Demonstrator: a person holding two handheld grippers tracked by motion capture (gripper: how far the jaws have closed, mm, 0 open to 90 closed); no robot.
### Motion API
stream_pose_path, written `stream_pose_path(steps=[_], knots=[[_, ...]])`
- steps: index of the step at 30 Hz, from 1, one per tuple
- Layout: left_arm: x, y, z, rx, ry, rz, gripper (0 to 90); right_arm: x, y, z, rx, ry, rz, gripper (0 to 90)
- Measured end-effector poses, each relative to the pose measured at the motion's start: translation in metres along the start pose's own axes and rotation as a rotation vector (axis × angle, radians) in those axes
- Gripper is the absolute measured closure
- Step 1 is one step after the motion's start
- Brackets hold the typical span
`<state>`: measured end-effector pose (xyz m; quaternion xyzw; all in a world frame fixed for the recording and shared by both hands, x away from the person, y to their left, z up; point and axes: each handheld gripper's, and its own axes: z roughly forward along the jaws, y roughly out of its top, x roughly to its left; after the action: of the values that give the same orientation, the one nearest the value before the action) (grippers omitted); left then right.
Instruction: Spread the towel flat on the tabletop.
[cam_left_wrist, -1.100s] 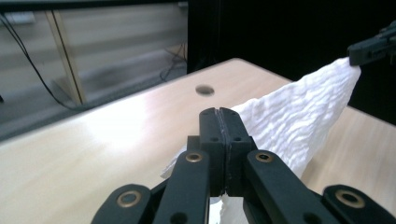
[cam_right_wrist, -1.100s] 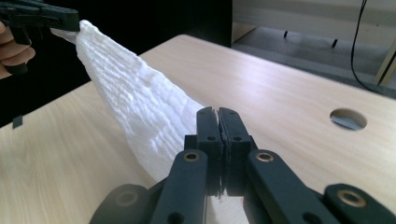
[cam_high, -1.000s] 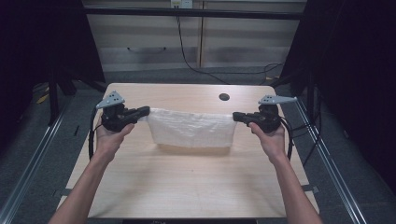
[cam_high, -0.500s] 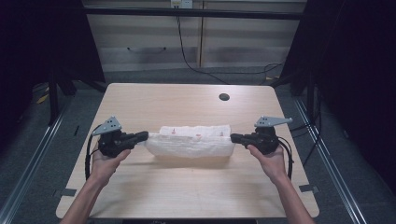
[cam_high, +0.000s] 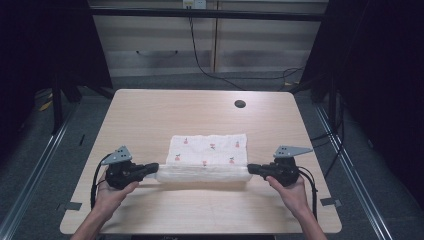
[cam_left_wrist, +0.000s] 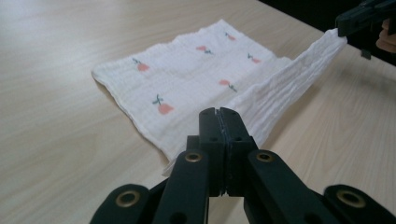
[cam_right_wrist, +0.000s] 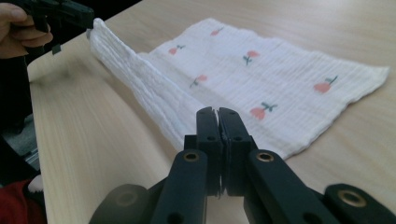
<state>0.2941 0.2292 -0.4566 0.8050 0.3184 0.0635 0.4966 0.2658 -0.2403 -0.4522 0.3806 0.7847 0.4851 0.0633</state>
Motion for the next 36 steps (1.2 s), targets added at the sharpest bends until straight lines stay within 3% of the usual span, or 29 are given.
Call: stream_pose_path(steps=[9,13,18,21,24,27,29,36], knots=[[-0.013,-0.023,0.001,0.096,-0.054,0.009,87.5,0.011,-0.024,0.008,0.097,0.019,-0.01,86.2],[-0.016,-0.031,-0.005,0.096,-0.068,0.005,84.0,0.017,-0.033,0.008,0.124,0.042,0.0,80.0],[-0.01,-0.018,-0.007,0.054,-0.055,-0.005,77.8,0.021,-0.029,0.003,0.109,0.04,-0.006,74.7],[0.002,-0.005,0.006,0.05,-0.036,-0.011,75.4,0.015,-0.018,0.006,0.099,0.019,-0.017,73.0],[0.015,0.002,0.027,0.038,-0.013,-0.045,73.9,0.005,-0.008,0.018,0.096,0.009,-0.017,73.1],[0.027,0.005,0.048,0.065,-0.014,-0.098,71.3,-0.004,0.0,0.035,0.098,0.003,-0.027,73.4],[0.029,0.008,0.06,0.111,-0.003,-0.072,71.6,-0.01,0.003,0.047,0.113,0.002,-0.02,73.4],[0.026,0.003,0.082,0.181,0.017,-0.017,70.9,-0.023,0.007,0.077,0.176,-0.035,-0.018,72.5]])
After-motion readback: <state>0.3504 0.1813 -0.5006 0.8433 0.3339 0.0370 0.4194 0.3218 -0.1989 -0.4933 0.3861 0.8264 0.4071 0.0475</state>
